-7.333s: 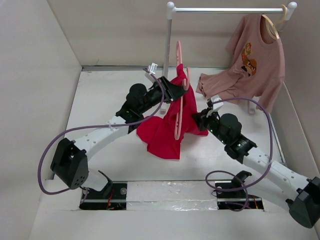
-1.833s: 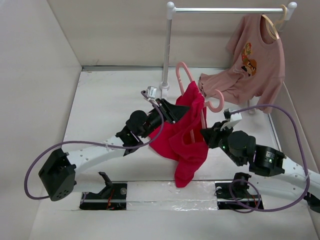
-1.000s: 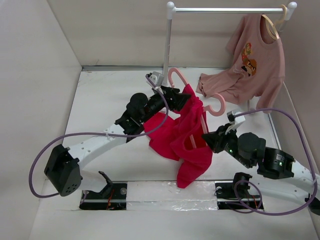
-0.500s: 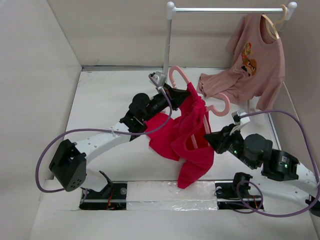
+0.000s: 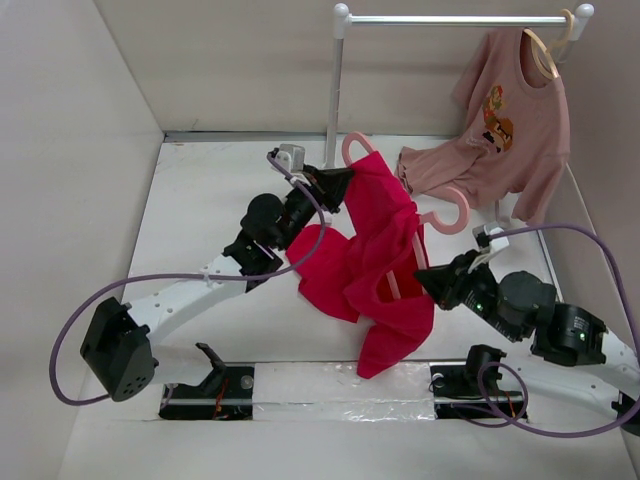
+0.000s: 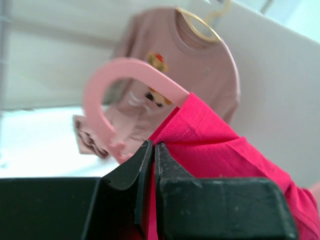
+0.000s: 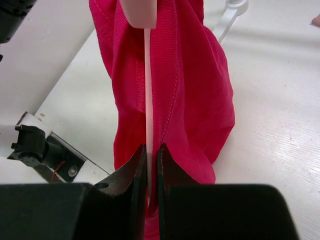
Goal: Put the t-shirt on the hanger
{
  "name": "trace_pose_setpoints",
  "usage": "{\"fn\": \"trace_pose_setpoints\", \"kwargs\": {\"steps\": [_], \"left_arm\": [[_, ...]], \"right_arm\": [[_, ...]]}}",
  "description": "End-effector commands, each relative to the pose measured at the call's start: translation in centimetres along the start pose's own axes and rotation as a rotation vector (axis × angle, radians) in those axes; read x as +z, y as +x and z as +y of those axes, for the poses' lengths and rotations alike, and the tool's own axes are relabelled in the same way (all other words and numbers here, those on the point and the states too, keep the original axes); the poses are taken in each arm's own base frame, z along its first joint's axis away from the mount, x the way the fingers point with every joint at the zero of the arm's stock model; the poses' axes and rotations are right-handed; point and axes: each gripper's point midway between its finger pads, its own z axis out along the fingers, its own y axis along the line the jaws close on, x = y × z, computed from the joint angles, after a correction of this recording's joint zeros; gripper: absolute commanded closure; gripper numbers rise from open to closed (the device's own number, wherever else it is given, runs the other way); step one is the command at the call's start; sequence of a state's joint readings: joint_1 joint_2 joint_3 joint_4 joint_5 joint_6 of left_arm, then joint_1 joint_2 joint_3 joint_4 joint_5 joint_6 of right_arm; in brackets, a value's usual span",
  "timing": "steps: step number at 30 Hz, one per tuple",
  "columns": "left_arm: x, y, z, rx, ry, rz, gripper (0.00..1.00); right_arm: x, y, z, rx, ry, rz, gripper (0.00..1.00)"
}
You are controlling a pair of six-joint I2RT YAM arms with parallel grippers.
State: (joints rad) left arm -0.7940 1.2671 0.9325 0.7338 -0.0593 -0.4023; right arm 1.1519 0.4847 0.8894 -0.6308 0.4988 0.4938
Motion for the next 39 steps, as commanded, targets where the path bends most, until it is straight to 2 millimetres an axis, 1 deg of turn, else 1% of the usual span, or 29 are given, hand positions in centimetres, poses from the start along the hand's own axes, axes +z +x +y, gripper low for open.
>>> {"fn": "trace_pose_setpoints", "kwargs": {"steps": [1,2,3,4,5,7,8,10,11,12,13,14,15,16,17,21,24,26,27,28,29,30,31,32,34,35,36,37,39], "left_arm": [[-0.5,-5.7,1.5,0.063,-0.130,-0.172,1.00],[-0.6,-6.2,2.4,0.093,-0.189,-0.182,1.00],[-0.3,-7.8,2.6,0.100,-0.204,-0.210,1.00],[0.0,-8.8,3.6,0.109,-0.230,-0.224,1.00],[0.2,-8.9,4.3,0.116,-0.250,-0.206,1.00],[1.0,-10.5,5.5,0.127,-0.292,-0.227,1.00],[1.0,-11.6,7.1,0.137,-0.327,-0.246,1.00],[1.5,-12.7,8.7,0.134,-0.363,-0.267,1.00],[1.7,-12.5,9.8,0.137,-0.387,-0.244,1.00],[1.8,-14.4,10.8,0.142,-0.409,-0.264,1.00],[2.1,-15.3,12.1,0.138,-0.439,-0.261,1.00],[2.3,-14.6,12.5,0.136,-0.450,-0.238,1.00],[2.2,-15.7,13.4,0.138,-0.472,-0.255,1.00],[2.2,-15.9,13.9,0.129,-0.480,-0.256,1.00],[2.2,-15.4,14.1,0.128,-0.489,-0.234,1.00],[2.5,-15.8,15.5,0.155,-0.551,-0.216,1.00],[2.8,-15.1,16.3,0.159,-0.585,-0.176,1.00],[2.6,-13.9,17.0,0.149,-0.637,-0.134,1.00],[2.2,-12.5,17.8,0.115,-0.653,-0.123,1.00],[1.8,-12.2,16.8,0.092,-0.625,-0.132,1.00],[1.2,-11.9,16.7,0.072,-0.617,-0.143,1.00],[0.7,-9.9,16.7,0.026,-0.609,-0.129,1.00],[-0.2,-9.9,16.3,0.000,-0.604,-0.144,1.00],[-0.6,-9.6,16.2,-0.023,-0.596,-0.149,1.00],[-3.0,-8.5,16.1,-0.078,-0.601,-0.156,0.95],[-3.6,-8.4,15.9,-0.096,-0.589,-0.171,0.95],[-4.8,-7.4,16.1,-0.110,-0.580,-0.182,0.98],[-5.9,-8.9,14.7,-0.134,-0.543,-0.233,1.00],[-7.3,-9.3,14.0,-0.144,-0.521,-0.259,1.00]], "right_arm": [[-0.6,-2.7,1.1,0.039,-0.045,-0.076,1.00],[-0.6,-2.7,1.3,0.031,-0.050,-0.070,1.00],[-0.2,-2.2,1.7,0.014,-0.054,-0.039,1.00],[0.0,-2.0,1.8,0.005,-0.054,-0.023,1.00],[0.1,-1.9,2.1,-0.004,-0.059,-0.008,1.00],[0.4,-1.6,3.5,-0.029,-0.114,0.025,1.00],[0.5,-1.5,3.9,-0.039,-0.130,0.040,1.00],[0.4,-1.2,5.3,-0.064,-0.194,0.086,1.00],[0.4,-0.9,5.6,-0.072,-0.211,0.104,1.00],[0.1,-0.7,6.3,-0.074,-0.247,0.120,1.00],[-0.1,-0.5,6.8,-0.077,-0.278,0.135,1.00],[-0.1,-0.5,6.8,-0.077,-0.277,0.136,1.00],[-0.4,-0.4,6.9,-0.082,-0.290,0.149,1.00],[-0.6,-0.7,7.1,-0.082,-0.300,0.146,1.00],[-0.8,-0.7,7.1,-0.084,-0.304,0.152,1.00],[-1.6,-1.0,8.4,-0.092,-0.380,0.165,1.00],[-1.9,-1.1,9.2,-0.117,-0.416,0.192,1.00],[-2.0,-2.3,9.3,-0.123,-0.408,0.159,1.00],[-2.3,-4.2,9.3,-0.125,-0.394,0.105,1.00],[-2.4,-5.1,9.2,-0.128,-0.383,0.082,1.00],[-2.7,-6.3,9.1,-0.127,-0.369,0.048,1.00],[-2.8,-7.4,8.6,-0.135,-0.332,0.018,1.00],[-3.3,-9.0,8.6,-0.129,-0.325,-0.022,1.00],[-3.4,-9.5,8.2,-0.137,-0.301,-0.033,1.00],[-3.7,-11.5,7.1,-0.139,-0.225,-0.084,1.00],[-3.2,-11.6,6.9,-0.151,-0.195,-0.077,1.00],[-3.0,-11.6,6.1,-0.162,-0.147,-0.070,1.00],[-2.8,-11.6,5.8,-0.167,-0.124,-0.065,1.00],[-2.0,-11.3,5.1,-0.191,-0.067,-0.052,1.00]]}}
